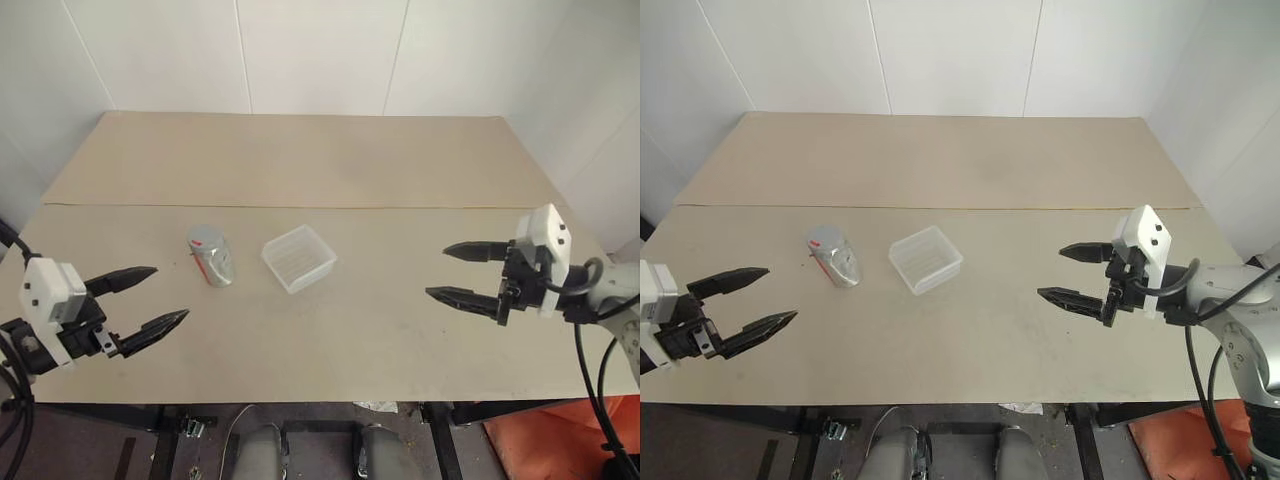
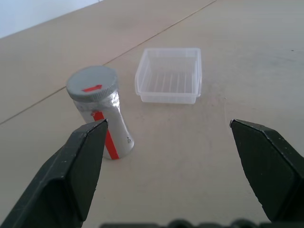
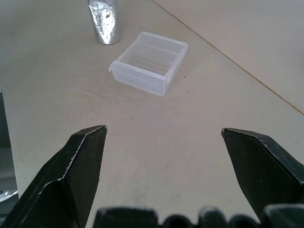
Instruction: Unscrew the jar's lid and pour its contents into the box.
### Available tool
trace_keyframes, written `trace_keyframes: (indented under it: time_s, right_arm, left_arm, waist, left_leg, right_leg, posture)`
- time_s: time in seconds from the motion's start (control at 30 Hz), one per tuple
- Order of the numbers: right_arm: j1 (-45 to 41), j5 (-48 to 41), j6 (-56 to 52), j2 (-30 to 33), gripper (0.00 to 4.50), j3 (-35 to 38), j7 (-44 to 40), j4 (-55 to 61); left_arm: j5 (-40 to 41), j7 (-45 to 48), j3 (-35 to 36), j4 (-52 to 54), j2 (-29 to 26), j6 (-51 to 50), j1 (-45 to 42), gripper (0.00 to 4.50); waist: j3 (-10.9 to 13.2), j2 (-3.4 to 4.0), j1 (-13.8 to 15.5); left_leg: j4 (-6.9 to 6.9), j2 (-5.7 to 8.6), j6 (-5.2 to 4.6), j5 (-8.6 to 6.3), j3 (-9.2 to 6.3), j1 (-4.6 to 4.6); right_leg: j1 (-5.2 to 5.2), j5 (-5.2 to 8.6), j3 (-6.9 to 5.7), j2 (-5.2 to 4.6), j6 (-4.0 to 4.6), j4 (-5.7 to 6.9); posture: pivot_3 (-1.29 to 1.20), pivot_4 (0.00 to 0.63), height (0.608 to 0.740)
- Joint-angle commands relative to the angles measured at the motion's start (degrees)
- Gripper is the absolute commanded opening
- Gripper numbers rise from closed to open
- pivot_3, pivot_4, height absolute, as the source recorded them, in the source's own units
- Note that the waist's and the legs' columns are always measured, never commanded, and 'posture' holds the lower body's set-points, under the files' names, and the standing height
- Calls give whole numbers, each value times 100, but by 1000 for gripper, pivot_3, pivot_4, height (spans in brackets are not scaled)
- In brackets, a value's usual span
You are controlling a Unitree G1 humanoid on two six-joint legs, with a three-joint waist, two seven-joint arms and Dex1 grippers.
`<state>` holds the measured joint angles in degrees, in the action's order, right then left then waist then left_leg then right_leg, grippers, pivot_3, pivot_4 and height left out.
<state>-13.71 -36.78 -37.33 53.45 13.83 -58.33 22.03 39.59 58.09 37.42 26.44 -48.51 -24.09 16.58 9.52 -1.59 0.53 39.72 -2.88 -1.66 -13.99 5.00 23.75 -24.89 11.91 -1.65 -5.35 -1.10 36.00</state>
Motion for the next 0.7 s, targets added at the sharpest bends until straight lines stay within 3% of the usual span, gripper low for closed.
trace_keyframes:
  time_s: [0.03, 0.33, 0.57, 0.7]
  right_arm:
    - [-104, -122, 117, -4, 4500, 60, -43, 208]
    - [-661, 222, 215, -177, 4500, -540, 20, -45]
    - [-1484, 375, 424, -417, 4500, -1089, -258, -242]
    - [-1874, 358, 396, -583, 4500, -1353, -436, -292]
  left_arm:
    - [103, -39, 271, 270, 84, 47, 109, 4475]
    - [-181, -802, 227, 560, 637, 161, 283, 4475]
    - [-1331, -2287, -787, 694, 1967, 642, 312, 4475]
    - [-1871, -2598, -1332, 164, 2311, 1144, -160, 4475]
  waist:
    - [0, 0, 4]
    - [0, 0, 1]
    - [-1, -1, -5]
    - [-1, -2, 38]
  left_leg:
    - [0, 0, 0, 0, 0, 0]
    - [2, 0, 0, 0, -1, -3]
    - [2, 3, -6, -3, -2, -5]
    - [4, 4, -5, -3, 3, -21]
  right_leg:
    - [0, 0, 0, 0, 0, 0]
    - [0, -1, 7, 2, 1, 1]
    - [0, -2, 21, 3, 0, 2]
    - [17, -3, 16, 3, 2, 2]
  posture:
    - [0, 150, 740]
    - [0, 150, 740]
    - [0, 150, 740]
    - [0, 150, 740]
